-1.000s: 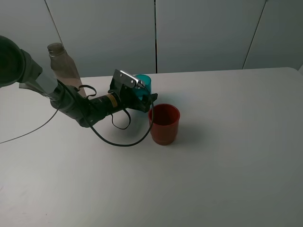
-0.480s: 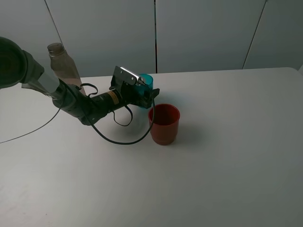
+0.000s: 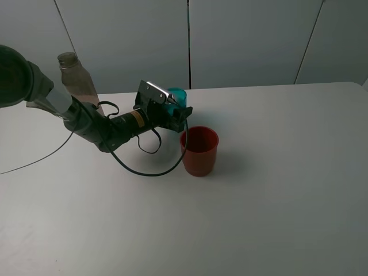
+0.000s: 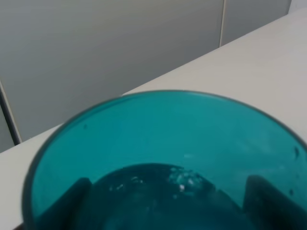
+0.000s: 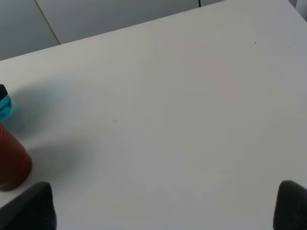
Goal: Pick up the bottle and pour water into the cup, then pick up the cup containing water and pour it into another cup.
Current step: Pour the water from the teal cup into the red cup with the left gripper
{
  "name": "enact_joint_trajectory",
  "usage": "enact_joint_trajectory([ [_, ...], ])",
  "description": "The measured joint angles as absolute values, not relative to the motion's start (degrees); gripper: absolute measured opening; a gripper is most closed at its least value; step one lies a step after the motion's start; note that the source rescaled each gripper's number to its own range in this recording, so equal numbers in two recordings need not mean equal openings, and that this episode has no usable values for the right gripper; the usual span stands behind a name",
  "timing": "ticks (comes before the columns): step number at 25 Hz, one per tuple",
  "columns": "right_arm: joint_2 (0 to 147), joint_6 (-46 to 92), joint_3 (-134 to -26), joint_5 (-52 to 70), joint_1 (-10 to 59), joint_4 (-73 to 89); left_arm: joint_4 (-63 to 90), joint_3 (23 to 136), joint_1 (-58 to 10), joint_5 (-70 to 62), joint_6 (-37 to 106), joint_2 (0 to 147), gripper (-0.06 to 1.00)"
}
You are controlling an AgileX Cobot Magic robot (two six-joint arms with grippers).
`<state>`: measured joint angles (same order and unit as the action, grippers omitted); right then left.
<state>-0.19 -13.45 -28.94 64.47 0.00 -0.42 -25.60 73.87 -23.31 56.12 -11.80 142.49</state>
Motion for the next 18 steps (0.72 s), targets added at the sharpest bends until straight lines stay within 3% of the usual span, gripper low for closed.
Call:
enact_joint_trajectory([
  [18, -0.2, -13.5, -28.9, 64.5, 0.0, -0.4, -31.8, 71.7, -22.4, 52.8, -12.4, 136.2, 0.09],
])
